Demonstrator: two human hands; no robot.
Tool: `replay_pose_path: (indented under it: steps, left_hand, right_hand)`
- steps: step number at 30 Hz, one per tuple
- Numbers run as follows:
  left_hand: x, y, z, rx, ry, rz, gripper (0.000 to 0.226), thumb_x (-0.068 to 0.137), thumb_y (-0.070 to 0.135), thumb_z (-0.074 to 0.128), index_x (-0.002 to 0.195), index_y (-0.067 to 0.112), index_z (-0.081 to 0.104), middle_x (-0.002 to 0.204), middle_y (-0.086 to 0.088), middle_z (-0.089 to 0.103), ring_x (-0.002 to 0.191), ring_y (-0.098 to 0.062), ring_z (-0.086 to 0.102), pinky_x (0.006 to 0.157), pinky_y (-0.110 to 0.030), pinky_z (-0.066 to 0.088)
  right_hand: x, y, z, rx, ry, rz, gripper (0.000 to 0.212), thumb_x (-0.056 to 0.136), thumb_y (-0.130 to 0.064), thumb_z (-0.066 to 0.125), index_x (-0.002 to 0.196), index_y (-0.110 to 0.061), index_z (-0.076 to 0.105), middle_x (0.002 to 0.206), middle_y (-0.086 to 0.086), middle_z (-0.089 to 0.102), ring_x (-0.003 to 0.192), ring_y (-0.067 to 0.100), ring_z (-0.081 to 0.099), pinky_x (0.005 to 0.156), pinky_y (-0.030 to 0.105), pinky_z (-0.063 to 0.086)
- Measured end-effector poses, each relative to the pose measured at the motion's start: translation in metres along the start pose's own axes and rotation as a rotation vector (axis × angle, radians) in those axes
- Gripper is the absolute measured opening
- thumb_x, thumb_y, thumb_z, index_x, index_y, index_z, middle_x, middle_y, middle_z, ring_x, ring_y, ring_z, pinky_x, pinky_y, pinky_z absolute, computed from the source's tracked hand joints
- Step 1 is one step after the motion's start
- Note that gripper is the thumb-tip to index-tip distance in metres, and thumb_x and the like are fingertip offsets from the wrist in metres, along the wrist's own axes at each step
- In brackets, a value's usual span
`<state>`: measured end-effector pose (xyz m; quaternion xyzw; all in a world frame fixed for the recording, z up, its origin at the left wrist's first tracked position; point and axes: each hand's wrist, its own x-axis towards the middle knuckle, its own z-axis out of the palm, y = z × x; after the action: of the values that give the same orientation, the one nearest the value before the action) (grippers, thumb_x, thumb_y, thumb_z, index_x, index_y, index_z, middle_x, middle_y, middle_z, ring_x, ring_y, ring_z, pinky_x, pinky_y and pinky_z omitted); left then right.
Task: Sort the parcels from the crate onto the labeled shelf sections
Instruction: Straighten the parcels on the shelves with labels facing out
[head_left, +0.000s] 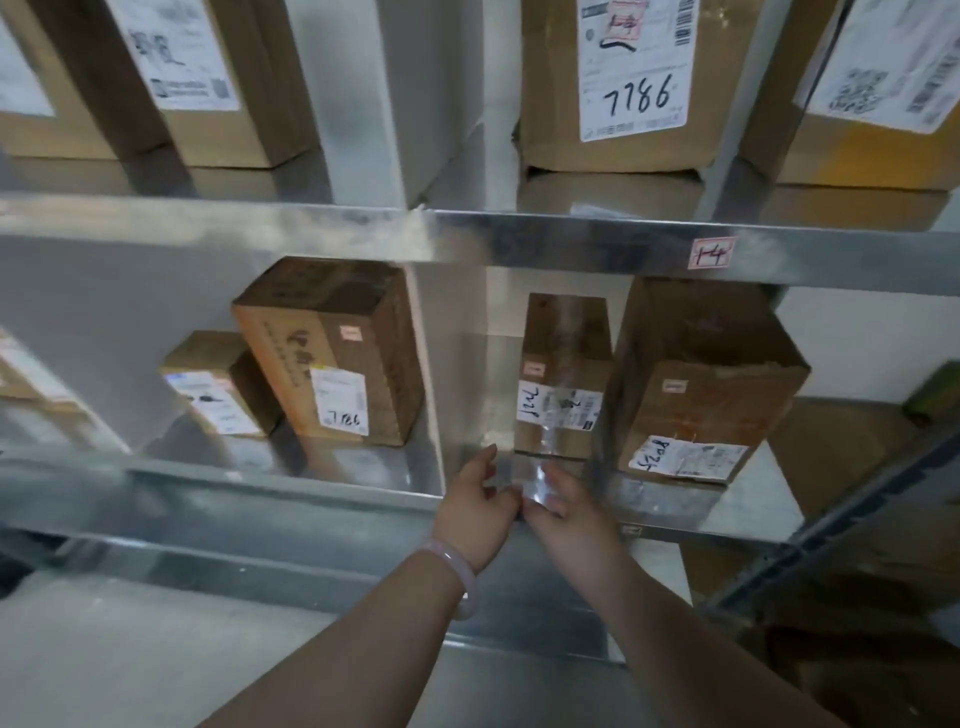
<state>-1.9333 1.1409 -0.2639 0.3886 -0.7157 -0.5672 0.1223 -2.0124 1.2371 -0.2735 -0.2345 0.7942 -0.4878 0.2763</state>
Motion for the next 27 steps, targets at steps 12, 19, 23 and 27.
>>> replay_pose_path:
  steps: [12, 19, 23, 27]
  left_hand:
    - [-0.008, -0.035, -0.102, 0.006, 0.198, 0.060, 0.058, 0.092, 0.013, 0.060, 0.146, 0.023, 0.040, 0.124, 0.003, 0.052, 0.101, -0.012, 0.058, 0.084, -0.016, 0.042]
    - [0.049, -0.056, -0.198, 0.001, 0.225, 0.137, 0.071, 0.077, 0.038, 0.062, 0.143, 0.037, 0.038, 0.135, 0.006, 0.055, 0.117, -0.016, 0.057, 0.103, -0.039, 0.047]
    - [0.102, -0.072, -0.237, -0.023, 0.211, 0.108, 0.077, 0.068, 0.042, 0.065, 0.138, 0.047, 0.034, 0.125, 0.009, 0.059, 0.115, -0.014, 0.058, 0.100, -0.044, 0.050]
    - [0.136, -0.084, -0.253, -0.052, 0.112, 0.059, 0.098, 0.060, 0.049, 0.063, 0.146, 0.050, 0.017, 0.136, 0.007, 0.053, 0.124, -0.019, 0.054, 0.107, -0.046, 0.045]
  right_hand:
    - [-0.015, -0.045, 0.096, 0.014, -0.188, -0.121, 0.050, 0.096, -0.023, 0.058, 0.143, -0.031, 0.042, 0.142, -0.008, 0.047, 0.133, 0.011, 0.044, 0.111, 0.030, 0.035]
    - [0.025, -0.099, 0.163, 0.024, -0.084, -0.176, 0.051, 0.097, -0.013, 0.054, 0.128, -0.049, 0.036, 0.122, -0.023, 0.047, 0.110, 0.000, 0.045, 0.093, 0.019, 0.038]
    - [0.053, -0.114, 0.189, 0.058, 0.053, -0.162, 0.033, 0.095, -0.012, 0.058, 0.095, -0.043, 0.047, 0.092, -0.039, 0.049, 0.082, -0.016, 0.057, 0.064, -0.003, 0.037]
    - [0.072, -0.125, 0.203, 0.044, 0.127, -0.174, 0.032, 0.096, -0.016, 0.055, 0.118, -0.040, 0.049, 0.098, -0.035, 0.057, 0.087, -0.025, 0.054, 0.061, -0.005, 0.037]
